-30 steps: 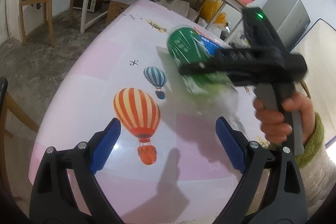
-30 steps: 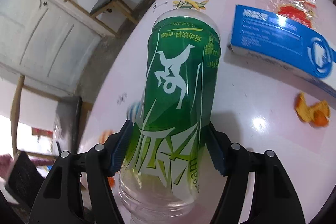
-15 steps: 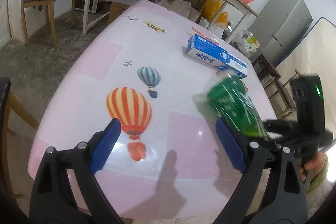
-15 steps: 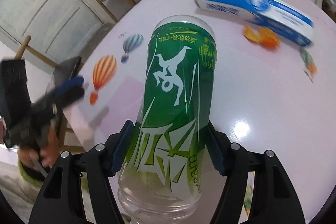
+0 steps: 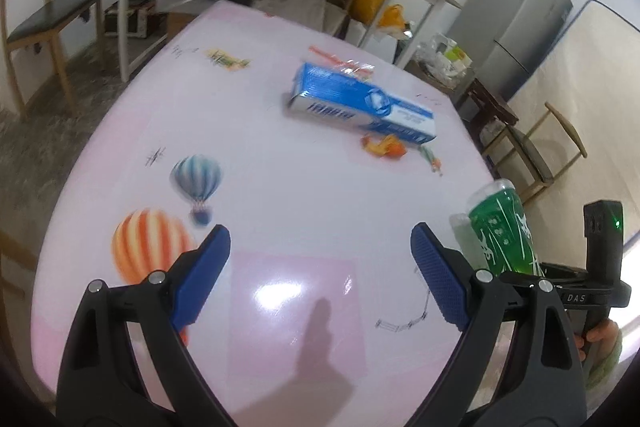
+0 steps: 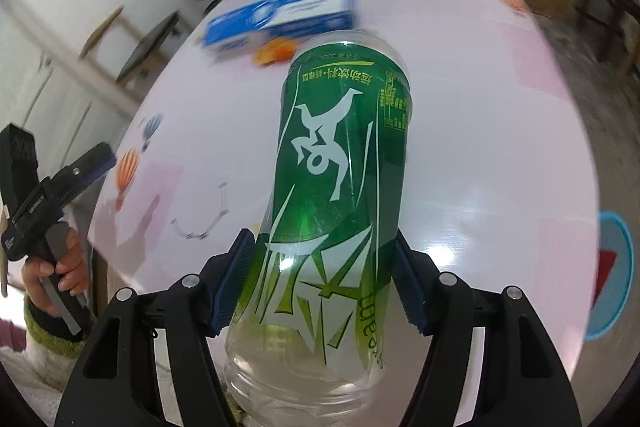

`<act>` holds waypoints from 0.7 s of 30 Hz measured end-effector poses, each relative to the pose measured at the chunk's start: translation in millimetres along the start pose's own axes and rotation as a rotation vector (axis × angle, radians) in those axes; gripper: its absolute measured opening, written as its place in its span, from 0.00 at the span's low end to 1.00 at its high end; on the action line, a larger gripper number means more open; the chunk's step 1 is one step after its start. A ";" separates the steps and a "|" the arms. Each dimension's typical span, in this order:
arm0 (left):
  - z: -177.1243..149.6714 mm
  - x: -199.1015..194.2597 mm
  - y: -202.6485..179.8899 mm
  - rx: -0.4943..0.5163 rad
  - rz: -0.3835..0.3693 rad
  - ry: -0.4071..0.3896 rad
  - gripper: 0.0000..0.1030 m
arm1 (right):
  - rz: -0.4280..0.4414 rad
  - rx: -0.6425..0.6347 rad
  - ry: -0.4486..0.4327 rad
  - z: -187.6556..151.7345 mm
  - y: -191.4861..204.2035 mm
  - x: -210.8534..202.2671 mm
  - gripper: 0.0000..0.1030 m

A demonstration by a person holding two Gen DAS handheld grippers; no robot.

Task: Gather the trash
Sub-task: 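Grasp the green plastic bottle with the right gripper and lift it, then grasp the blue-white toothpaste box with the left gripper while the right holds the bottle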

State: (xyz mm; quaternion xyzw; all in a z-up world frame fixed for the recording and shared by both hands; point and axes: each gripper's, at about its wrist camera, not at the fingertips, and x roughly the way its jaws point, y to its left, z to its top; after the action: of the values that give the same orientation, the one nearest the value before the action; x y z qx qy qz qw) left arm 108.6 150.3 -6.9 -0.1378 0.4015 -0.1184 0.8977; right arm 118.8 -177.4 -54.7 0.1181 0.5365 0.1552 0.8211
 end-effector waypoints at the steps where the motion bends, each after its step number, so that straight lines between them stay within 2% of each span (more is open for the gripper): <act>1: 7.8 4.4 -5.7 0.016 -0.004 -0.006 0.84 | 0.003 0.026 -0.011 0.3 -8.7 -2.8 0.63; 7: 59.1 33.6 -13.0 0.010 -0.043 -0.027 0.72 | 0.036 0.090 -0.031 3.3 -32.2 2.1 0.63; 9: 79.6 45.6 -17.9 0.054 -0.043 -0.027 0.70 | 0.049 0.090 -0.034 2.2 -34.0 2.4 0.63; 12: 105.5 61.3 -34.6 0.215 -0.064 -0.022 0.70 | 0.046 0.083 -0.038 2.0 -34.3 2.4 0.63; 14: 117.4 74.0 -49.2 0.349 -0.055 0.009 0.72 | 0.046 0.087 -0.039 1.2 -37.4 0.4 0.63; 17: 127.2 102.4 -75.5 0.576 -0.004 0.102 0.73 | 0.051 0.103 -0.041 1.1 -41.8 -1.4 0.63; 21: 124.8 136.9 -101.4 0.766 0.022 0.235 0.73 | 0.047 0.120 -0.047 1.0 -47.0 -3.6 0.63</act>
State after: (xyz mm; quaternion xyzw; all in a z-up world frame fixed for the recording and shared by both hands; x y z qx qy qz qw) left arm 281.1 30.4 13.4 0.2260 0.4296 -0.2648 0.8332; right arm 124.3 -222.2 -68.1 0.1833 0.5223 0.1391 0.8211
